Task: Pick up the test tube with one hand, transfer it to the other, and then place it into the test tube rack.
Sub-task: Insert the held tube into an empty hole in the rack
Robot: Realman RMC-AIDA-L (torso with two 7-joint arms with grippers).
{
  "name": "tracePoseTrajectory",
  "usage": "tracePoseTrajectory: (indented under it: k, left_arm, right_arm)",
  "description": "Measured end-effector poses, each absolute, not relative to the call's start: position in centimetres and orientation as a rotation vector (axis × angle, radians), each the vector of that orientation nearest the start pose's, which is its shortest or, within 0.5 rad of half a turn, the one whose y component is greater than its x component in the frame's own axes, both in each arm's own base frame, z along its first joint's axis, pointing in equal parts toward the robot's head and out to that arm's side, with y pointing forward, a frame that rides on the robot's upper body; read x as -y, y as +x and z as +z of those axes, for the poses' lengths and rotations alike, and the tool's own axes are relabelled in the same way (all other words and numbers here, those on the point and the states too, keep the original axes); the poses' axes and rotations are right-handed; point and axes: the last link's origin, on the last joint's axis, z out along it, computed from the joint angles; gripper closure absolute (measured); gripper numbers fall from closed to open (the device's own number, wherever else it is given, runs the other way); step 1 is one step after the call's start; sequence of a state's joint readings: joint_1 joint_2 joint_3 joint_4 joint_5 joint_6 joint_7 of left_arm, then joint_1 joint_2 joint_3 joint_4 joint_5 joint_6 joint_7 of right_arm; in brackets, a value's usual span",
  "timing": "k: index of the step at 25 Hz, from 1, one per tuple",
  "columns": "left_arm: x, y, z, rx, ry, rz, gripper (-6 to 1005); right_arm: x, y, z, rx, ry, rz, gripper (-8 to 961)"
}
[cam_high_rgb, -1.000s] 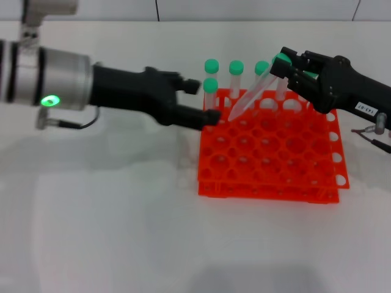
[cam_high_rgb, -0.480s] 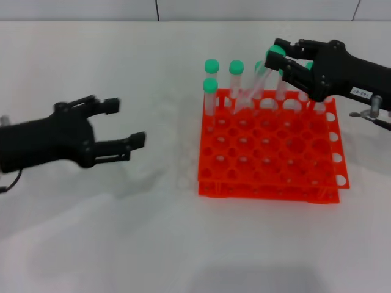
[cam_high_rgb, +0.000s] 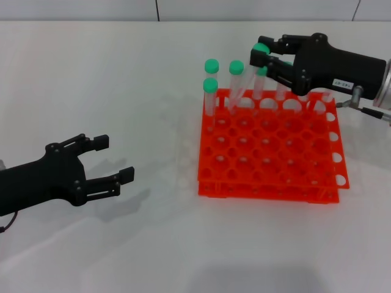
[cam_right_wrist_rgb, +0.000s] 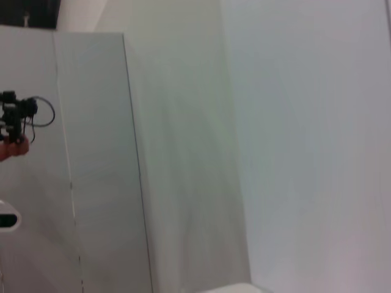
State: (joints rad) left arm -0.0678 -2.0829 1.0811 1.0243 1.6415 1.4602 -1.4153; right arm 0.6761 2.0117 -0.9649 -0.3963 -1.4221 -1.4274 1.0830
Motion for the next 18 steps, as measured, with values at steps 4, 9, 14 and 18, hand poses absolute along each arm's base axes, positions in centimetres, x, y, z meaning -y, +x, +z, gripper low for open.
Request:
tracePoseTrajectory:
  k: [4, 9, 14, 18]
  left_arm:
    - [-25.24, -30.06, 1.89, 0.643, -2.555, -0.680, 113]
    - [-25.17, -30.21, 1.68, 0.621, -2.563, -0.673, 113]
    - [-25.21, -30.24, 1.50, 0.612, -2.564, -0.679, 113]
    - [-25.26, -30.19, 1.46, 0.605, -2.564, -0.679, 113]
  right_arm:
    - [-38.00, 20.14, -0.87, -0.305, -2.555, 1.005, 627]
    - [-38.32, 20.30, -0.88, -0.318, -2.539, 0.987, 621]
    - [-38.46, 20.44, -0.96, -0.322, -2.536, 0.966, 614]
    - [-38.46, 20.46, -1.12, -0.318, -2.547, 0.950, 609]
